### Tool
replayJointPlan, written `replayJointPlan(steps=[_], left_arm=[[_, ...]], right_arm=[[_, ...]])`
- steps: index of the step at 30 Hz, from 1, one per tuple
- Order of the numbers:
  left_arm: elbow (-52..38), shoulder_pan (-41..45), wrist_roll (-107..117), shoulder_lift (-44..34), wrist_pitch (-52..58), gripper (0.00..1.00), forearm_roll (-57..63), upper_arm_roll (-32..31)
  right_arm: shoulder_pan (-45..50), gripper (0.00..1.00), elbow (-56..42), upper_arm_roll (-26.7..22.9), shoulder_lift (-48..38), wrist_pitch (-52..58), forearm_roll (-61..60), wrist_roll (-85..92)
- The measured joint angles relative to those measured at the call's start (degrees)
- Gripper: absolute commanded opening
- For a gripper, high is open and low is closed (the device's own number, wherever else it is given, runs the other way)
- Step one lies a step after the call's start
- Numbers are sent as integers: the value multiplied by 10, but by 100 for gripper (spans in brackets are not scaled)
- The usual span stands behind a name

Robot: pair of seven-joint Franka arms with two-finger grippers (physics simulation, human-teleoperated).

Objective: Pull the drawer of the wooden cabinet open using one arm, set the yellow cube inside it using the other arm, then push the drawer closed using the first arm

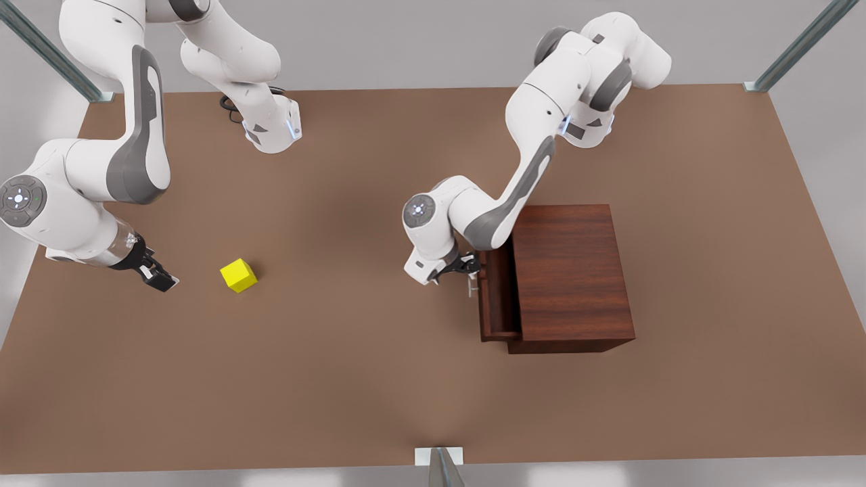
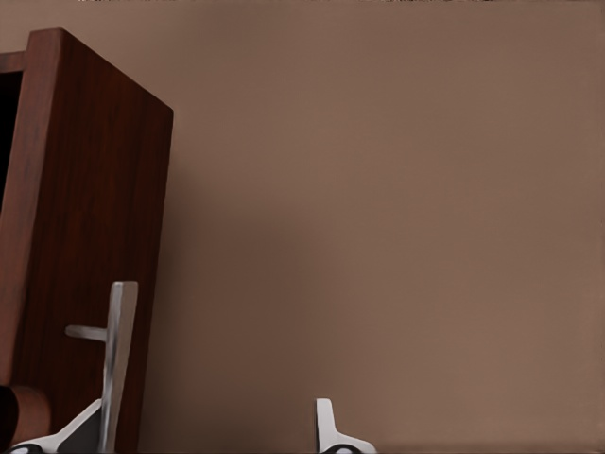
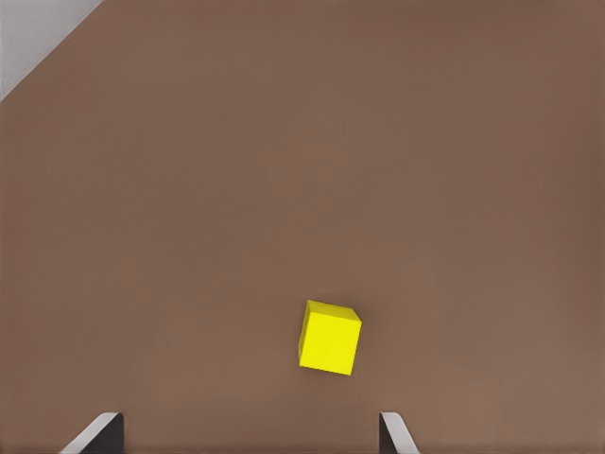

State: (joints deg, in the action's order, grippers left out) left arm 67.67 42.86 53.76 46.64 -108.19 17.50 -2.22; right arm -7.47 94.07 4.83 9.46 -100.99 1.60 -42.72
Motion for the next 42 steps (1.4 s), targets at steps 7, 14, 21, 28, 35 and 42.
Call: replayJointPlan(steps=[7,14,21,28,35,42], left_arm=[[-18,6,12,11,-6,100,0,-6],[-36,7,22,11,5,100,0,-19],[-73,-72,-20,-87,126,100,-11,-30],[266,-370,-184,-402,133,100,-115,-8],[270,-348,-300,-400,104,100,-132,-8],[267,-353,-379,-396,95,100,-134,-8]], right_arm=[[0,100,0,0,0,0,0,0],[0,100,0,0,0,0,0,0],[8,100,3,1,15,-1,-10,-2],[31,100,98,1,30,-67,-34,-11],[20,100,243,-1,12,-219,-92,-25],[9,100,311,-3,15,-323,-101,-38]])
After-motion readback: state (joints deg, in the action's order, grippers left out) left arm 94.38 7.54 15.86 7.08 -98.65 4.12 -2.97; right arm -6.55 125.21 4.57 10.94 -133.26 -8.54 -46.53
